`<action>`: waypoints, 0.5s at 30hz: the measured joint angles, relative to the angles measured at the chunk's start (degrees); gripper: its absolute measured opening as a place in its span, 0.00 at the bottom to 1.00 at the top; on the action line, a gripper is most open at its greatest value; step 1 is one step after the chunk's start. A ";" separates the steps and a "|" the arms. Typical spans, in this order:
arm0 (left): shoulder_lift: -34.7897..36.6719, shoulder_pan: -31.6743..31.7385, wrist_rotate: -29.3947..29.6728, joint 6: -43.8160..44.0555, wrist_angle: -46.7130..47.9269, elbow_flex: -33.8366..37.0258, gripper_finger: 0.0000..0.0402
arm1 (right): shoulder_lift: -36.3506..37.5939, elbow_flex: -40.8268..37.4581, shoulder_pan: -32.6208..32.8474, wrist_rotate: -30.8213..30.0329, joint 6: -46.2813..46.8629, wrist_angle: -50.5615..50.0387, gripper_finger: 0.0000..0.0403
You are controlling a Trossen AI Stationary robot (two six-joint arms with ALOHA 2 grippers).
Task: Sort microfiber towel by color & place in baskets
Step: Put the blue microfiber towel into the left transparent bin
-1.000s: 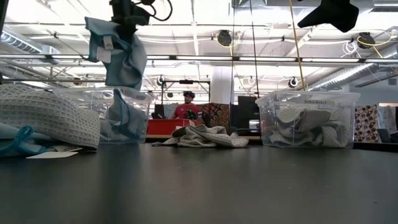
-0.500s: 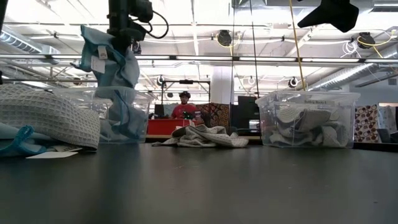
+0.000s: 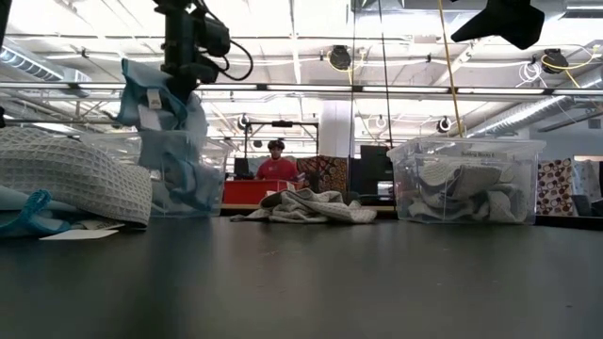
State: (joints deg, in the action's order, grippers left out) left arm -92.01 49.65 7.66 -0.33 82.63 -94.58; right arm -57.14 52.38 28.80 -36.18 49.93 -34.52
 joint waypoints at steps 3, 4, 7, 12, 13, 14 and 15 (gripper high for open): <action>0.00 0.26 0.00 0.04 -1.21 1.88 0.02 | 0.00 0.00 0.01 0.09 0.34 -0.01 0.66; 0.00 0.38 -0.02 0.02 -1.33 2.48 0.02 | 0.00 0.00 0.00 0.11 0.42 0.00 0.66; 0.00 0.86 -0.02 0.11 -2.97 4.36 0.02 | 0.00 0.00 0.00 0.13 0.44 0.00 0.66; 0.00 1.67 -0.03 1.11 -5.78 7.57 0.06 | 0.00 0.00 0.01 0.24 1.18 0.00 0.66; 0.00 1.79 -0.02 1.09 -6.40 8.14 0.08 | 0.00 0.00 0.00 0.26 1.45 0.00 0.66; 0.00 1.81 -0.02 1.13 -7.10 8.73 0.10 | 0.00 0.00 0.00 0.26 1.63 0.00 0.66; 0.00 1.83 -0.02 1.14 -7.97 9.31 0.13 | 0.00 0.00 0.00 0.26 1.80 0.00 0.66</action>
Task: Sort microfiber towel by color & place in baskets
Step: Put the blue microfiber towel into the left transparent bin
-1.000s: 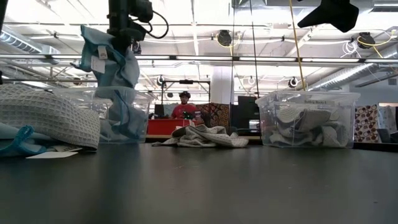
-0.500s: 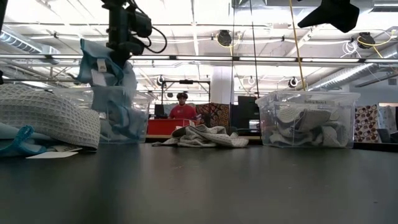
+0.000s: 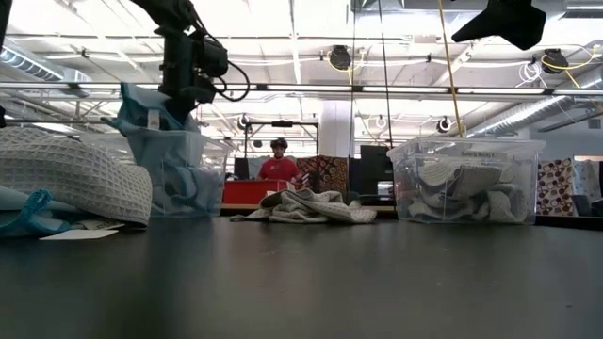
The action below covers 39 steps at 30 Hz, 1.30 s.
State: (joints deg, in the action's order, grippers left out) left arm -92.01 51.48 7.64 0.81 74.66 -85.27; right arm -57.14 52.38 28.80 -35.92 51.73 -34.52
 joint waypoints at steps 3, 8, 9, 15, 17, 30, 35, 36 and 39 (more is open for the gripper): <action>0.00 0.14 0.00 0.25 -1.53 1.48 0.21 | 0.00 0.00 0.00 0.10 0.12 0.00 0.66; 0.00 0.26 -0.55 0.34 -4.06 2.29 0.32 | 0.00 0.00 0.00 0.24 0.82 -0.02 0.66; 0.00 0.26 -1.07 0.34 -4.08 2.20 0.34 | 0.00 0.00 0.00 0.24 1.08 -0.01 0.66; 1.63 0.26 -3.24 -0.09 -2.94 0.68 0.42 | 0.00 0.02 0.02 0.32 1.22 -0.02 0.66; 2.86 0.26 -3.34 -0.12 -2.73 -0.05 0.43 | 0.00 0.00 0.02 0.57 1.21 -0.02 0.66; 10.01 -0.10 -7.67 -1.19 5.38 -1.56 0.44 | 0.00 0.02 0.02 1.65 0.18 -0.02 0.66; 9.74 -0.93 -7.80 -1.17 3.34 -0.08 0.44 | -0.01 0.02 0.02 1.55 0.06 -0.02 0.66; 9.65 -0.94 -7.80 -1.19 2.45 0.80 0.44 | -0.01 0.00 0.02 1.52 0.06 -0.02 0.66; 9.14 -0.96 -7.80 -1.17 -0.22 3.88 0.44 | -0.02 0.02 0.02 1.49 0.08 -0.02 0.66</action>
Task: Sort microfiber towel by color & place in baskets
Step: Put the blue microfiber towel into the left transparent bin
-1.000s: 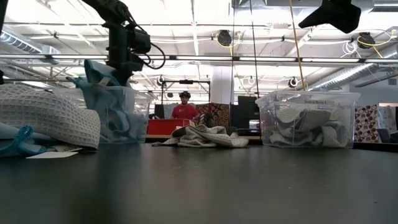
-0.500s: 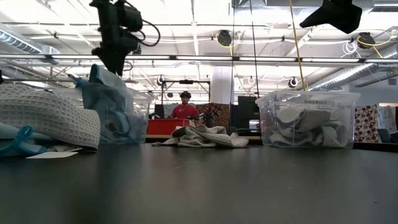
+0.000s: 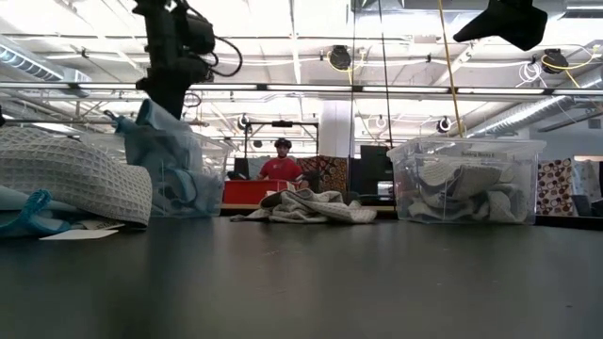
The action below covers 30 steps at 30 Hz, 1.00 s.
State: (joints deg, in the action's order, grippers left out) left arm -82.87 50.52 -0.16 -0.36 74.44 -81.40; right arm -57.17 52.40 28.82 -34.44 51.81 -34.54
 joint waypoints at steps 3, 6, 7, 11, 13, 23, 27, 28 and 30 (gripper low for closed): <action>-1.34 0.02 0.18 -0.02 -1.80 3.73 0.44 | 0.00 0.00 0.00 0.00 0.87 0.00 0.66; -2.70 0.29 1.52 -0.04 -5.41 7.38 0.44 | 0.00 0.00 0.00 0.00 1.41 0.00 0.66; -3.20 0.57 1.95 -0.05 -6.09 8.42 0.44 | 0.00 0.00 0.00 0.02 1.50 0.00 0.66; -5.28 1.67 2.16 -0.11 -9.90 11.47 0.44 | 0.00 0.00 0.00 0.02 2.73 -0.02 0.66; -6.56 2.08 2.14 -0.56 -10.63 12.04 0.44 | 0.00 0.00 0.00 0.02 3.00 -0.02 0.66; -12.86 3.63 1.95 -3.02 -13.27 12.47 0.44 | 0.00 0.00 0.00 0.04 4.55 -0.02 0.66; -14.06 3.91 1.70 -3.06 -13.78 12.47 0.44 | 0.00 0.00 0.00 0.20 4.57 -0.02 0.66; -14.06 3.93 1.70 -3.06 -13.93 12.47 0.44 | 0.00 0.00 0.00 0.20 4.58 -0.02 0.66; -14.06 3.93 1.68 -3.06 -14.08 12.42 0.44 | 0.00 0.00 0.00 0.22 4.76 -0.02 0.66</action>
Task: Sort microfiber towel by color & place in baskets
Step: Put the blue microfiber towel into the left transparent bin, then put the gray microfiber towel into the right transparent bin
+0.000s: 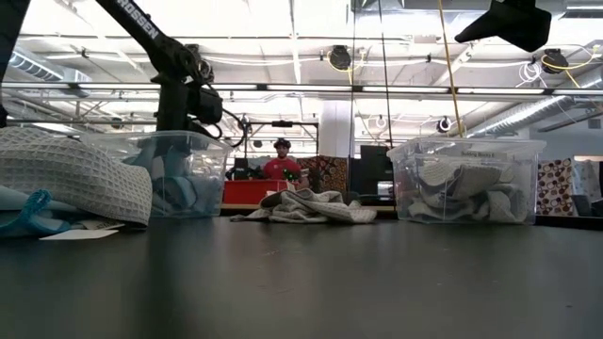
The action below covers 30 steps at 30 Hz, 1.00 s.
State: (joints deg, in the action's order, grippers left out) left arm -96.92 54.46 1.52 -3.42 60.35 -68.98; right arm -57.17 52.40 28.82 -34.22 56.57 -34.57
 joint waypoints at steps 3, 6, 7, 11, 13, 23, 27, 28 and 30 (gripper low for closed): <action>0.42 -0.01 -0.04 0.04 0.50 -0.13 0.44 | -0.02 0.00 0.00 -0.01 -0.03 0.00 0.66; 2.07 -0.04 -1.56 0.08 0.92 -0.13 0.44 | -0.02 0.00 0.00 -0.01 -0.22 0.00 0.66; 2.75 -0.04 -1.77 0.10 1.01 -0.15 0.44 | -0.02 0.00 0.00 0.00 -0.35 0.00 0.66; 6.55 -0.04 -1.94 1.48 1.43 -0.23 0.44 | -0.02 0.00 0.00 0.00 -1.35 0.00 0.66; 8.74 -0.04 -1.97 1.49 1.73 -0.23 0.44 | -0.02 0.00 0.00 0.00 -1.62 0.00 0.66; 21.48 -0.11 -6.21 4.65 3.22 -0.23 0.44 | -0.02 -0.01 0.00 0.02 -3.54 0.00 0.66; 26.92 -0.97 -9.04 6.95 3.20 -0.23 0.44 | -0.02 0.00 0.00 0.46 -4.42 0.02 0.66; 28.24 -1.34 -9.34 7.38 3.21 -0.23 0.44 | -0.02 0.00 0.00 0.92 -4.79 0.02 0.66; 30.87 -2.23 -10.87 7.65 3.20 -0.23 0.44 | -0.02 0.00 0.00 1.35 -5.19 0.01 0.66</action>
State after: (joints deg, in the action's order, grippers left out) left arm -66.06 52.23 -9.35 4.23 63.55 -69.21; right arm -57.19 52.40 28.82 -32.87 51.38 -34.55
